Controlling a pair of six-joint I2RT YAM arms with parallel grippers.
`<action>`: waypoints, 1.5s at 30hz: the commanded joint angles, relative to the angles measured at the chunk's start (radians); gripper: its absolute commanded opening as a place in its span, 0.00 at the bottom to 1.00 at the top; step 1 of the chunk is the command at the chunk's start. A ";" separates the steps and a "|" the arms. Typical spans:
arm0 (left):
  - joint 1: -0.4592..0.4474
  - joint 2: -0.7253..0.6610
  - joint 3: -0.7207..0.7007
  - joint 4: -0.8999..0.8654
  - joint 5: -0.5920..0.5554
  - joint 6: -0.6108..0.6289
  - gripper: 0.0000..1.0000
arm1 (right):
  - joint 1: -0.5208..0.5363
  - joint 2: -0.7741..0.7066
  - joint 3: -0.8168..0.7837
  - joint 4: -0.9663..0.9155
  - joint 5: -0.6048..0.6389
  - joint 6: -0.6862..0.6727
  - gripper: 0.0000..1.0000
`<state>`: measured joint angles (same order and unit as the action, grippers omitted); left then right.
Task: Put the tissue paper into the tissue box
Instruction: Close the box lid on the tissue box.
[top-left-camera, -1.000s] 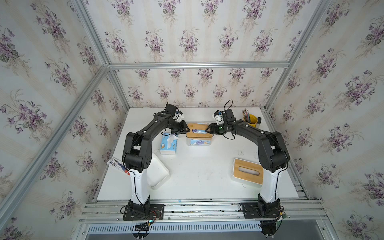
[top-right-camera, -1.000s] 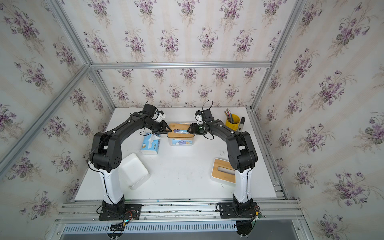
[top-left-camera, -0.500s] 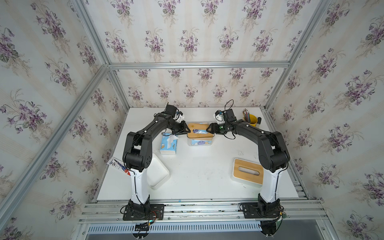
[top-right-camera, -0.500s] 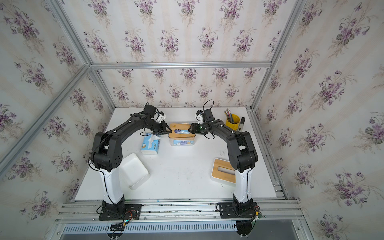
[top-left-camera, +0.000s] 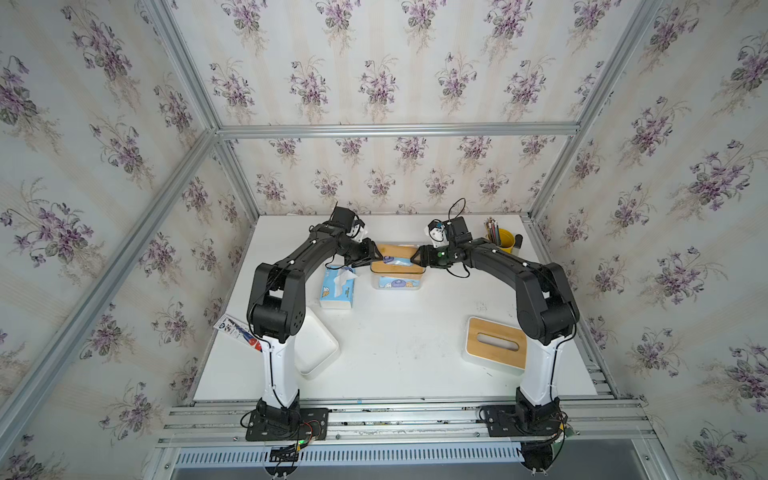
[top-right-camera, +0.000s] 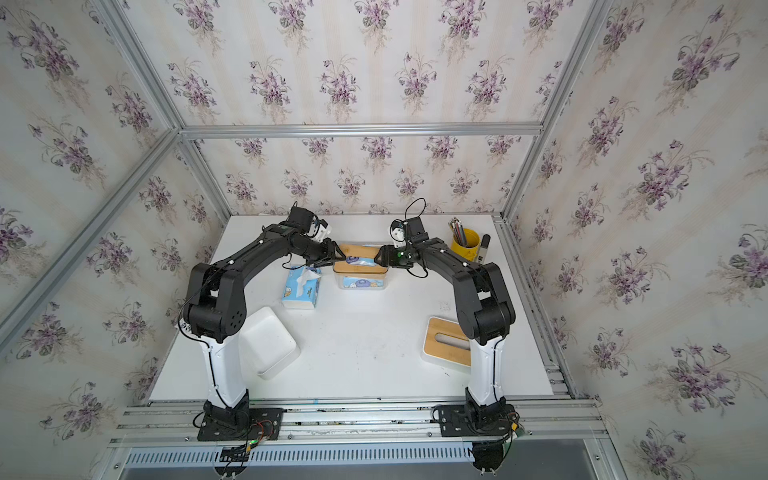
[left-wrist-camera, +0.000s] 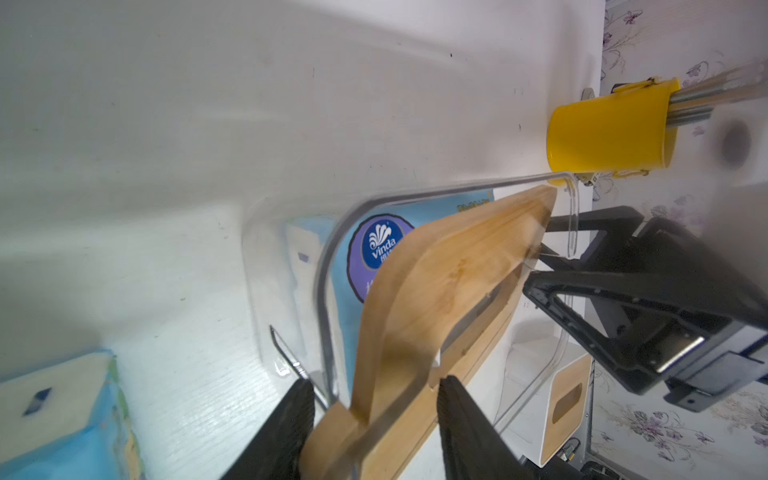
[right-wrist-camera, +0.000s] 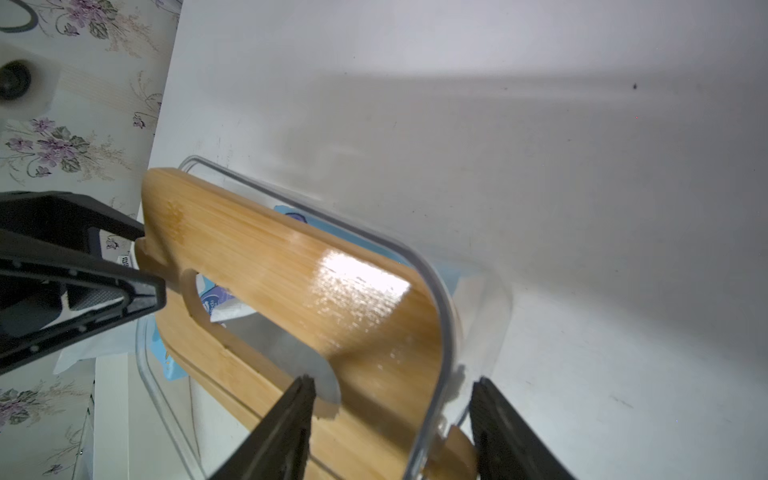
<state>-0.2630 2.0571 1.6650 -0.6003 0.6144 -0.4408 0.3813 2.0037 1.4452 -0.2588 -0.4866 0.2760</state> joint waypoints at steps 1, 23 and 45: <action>-0.005 0.012 0.025 -0.015 -0.013 0.050 0.54 | 0.006 0.000 0.007 0.020 -0.064 -0.014 0.63; 0.009 0.044 0.105 -0.062 -0.097 0.174 0.66 | -0.002 0.017 0.006 0.019 -0.064 -0.015 0.62; -0.007 0.016 0.010 0.009 -0.012 0.127 0.40 | -0.004 0.023 0.014 0.010 -0.061 -0.017 0.62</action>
<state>-0.2596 2.0804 1.6875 -0.5919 0.5636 -0.3229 0.3748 2.0281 1.4551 -0.2661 -0.5262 0.2657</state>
